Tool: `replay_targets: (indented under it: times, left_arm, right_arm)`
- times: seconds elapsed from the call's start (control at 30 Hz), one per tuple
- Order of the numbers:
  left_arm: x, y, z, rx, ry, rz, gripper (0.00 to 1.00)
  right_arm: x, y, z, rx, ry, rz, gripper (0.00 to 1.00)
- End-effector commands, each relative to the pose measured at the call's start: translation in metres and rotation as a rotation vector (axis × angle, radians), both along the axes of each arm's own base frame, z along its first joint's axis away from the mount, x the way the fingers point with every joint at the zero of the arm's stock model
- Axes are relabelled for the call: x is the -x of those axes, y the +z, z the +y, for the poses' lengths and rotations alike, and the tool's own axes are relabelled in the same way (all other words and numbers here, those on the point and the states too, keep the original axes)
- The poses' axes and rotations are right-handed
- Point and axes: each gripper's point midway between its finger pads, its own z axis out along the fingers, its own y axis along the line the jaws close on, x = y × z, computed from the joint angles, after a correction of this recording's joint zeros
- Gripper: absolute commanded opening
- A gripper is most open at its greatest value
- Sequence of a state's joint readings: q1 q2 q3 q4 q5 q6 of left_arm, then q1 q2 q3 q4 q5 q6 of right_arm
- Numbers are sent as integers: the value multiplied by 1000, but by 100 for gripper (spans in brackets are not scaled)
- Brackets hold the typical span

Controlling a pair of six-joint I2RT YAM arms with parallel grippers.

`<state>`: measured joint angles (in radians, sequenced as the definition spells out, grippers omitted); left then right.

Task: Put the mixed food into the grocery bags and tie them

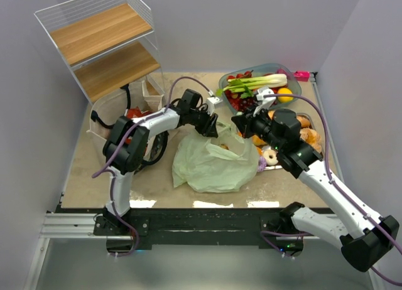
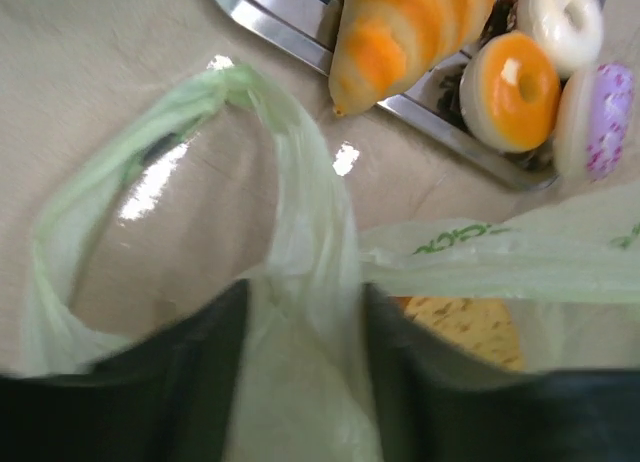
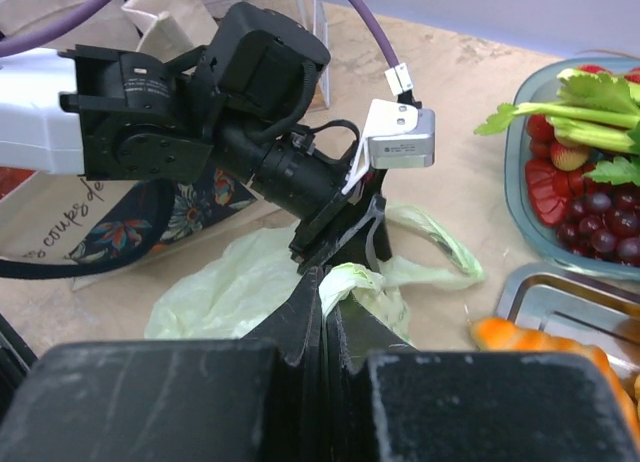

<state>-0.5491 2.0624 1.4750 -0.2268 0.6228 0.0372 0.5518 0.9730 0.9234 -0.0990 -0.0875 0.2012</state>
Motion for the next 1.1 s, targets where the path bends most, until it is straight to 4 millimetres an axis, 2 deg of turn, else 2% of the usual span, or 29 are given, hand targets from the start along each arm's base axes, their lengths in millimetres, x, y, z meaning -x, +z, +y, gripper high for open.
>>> replay_targets:
  times: [0.0, 0.03, 0.1, 0.13, 0.17, 0.2, 0.23, 0.3, 0.33, 0.37, 0.4, 0.43, 0.47, 0.5, 0.53, 0.57, 0.6, 0.63, 0.67, 0.7, 0.73, 0.77, 0.8, 0.83, 0.87, 0.9, 0.93, 1.0, 1.07]
  left_arm:
    - [-2, 9, 5, 44, -19, 34, 7]
    - [-4, 16, 9, 52, 9, 39, 0]
    - [-12, 21, 27, 48, 80, 48, 0]
    - [-17, 44, 33, 75, 118, 12, 0]
    - [-27, 56, 45, 79, 170, -19, 0]
    - [-27, 62, 53, 86, 199, -36, 0]
    - [-31, 100, 57, 137, 231, -116, 0]
    - [-36, 128, 70, 155, 299, -191, 0]
    - [-36, 165, 75, 200, 318, -282, 0]
    - [-37, 179, 80, 209, 348, -335, 0]
    - [-34, 184, 86, 216, 368, -363, 0]
    - [-31, 222, 90, 279, 388, -471, 0]
    - [-31, 233, 97, 290, 422, -514, 0]
    - [-27, 233, 102, 293, 436, -537, 0]
    - [-20, 263, 108, 345, 446, -627, 0]
    - [-16, 270, 112, 360, 453, -663, 0]
    - [-10, 264, 115, 356, 453, -676, 0]
    - [-1, 283, 120, 395, 454, -737, 0]
    - [4, 284, 123, 402, 456, -752, 0]
    - [8, 272, 126, 389, 461, -745, 0]
    - [16, 277, 130, 398, 463, -764, 0]
    - [20, 272, 132, 390, 465, -760, 0]
    - [23, 259, 134, 371, 468, -741, 0]
    - [28, 256, 137, 366, 473, -738, 0]
    - [31, 250, 140, 356, 480, -728, 0]
    - [33, 236, 142, 335, 483, -708, 0]
    - [38, 235, 144, 336, 487, -714, 0]
    - [46, 221, 148, 325, 488, -703, 0]
    - [49, 218, 151, 327, 493, -712, 0]
  right_arm:
    - [-2, 17, -10, -5, -54, -43, 0]
    - [-3, 16, -12, -5, -70, -36, 0]
    - [-5, 18, -18, 2, -109, -26, 0]
    - [-6, 17, -20, 8, -120, -21, 0]
    - [-6, 18, -21, 7, -128, -13, 0]
    - [-8, 16, -24, 11, -150, -6, 0]
    - [-10, 16, -25, 11, -161, -1, 0]
    - [-16, 11, -27, 8, -197, 20, 0]
    - [-21, 11, -31, 4, -233, 19, 0]
    - [-29, 6, -30, 5, -255, 32, 0]
    - [-33, 4, -29, 7, -266, 35, 0]
    - [-39, 4, -28, 9, -281, 37, 0]
    - [-45, 13, -24, -5, -280, 21, 0]
    - [-54, 5, -19, 11, -278, 34, 0]
    - [-59, 7, -16, 11, -279, 31, 0]
    - [-65, 20, -14, -9, -288, 6, 0]
    - [-73, 15, -11, 2, -294, 15, 0]
    - [-77, 18, -10, -3, -300, 7, 0]
    - [-82, 26, -6, -15, -298, -9, 0]
    - [-85, 26, -5, -15, -299, -9, 0]
    - [-89, 19, -2, -5, -297, 8, 0]
    - [-89, 21, 1, -7, -290, 25, 5]
    - [-87, 17, 7, -1, -253, 45, 14]
    - [-86, 12, 12, 7, -226, 66, 40]
    - [-81, 6, 15, 15, -208, 101, 56]
    - [-75, 3, 19, 17, -174, 123, 72]
    - [-71, -1, 19, 22, -165, 142, 89]
    - [-57, -1, 13, 19, -163, 176, 96]
    - [-40, 7, 2, 5, -174, 199, 98]
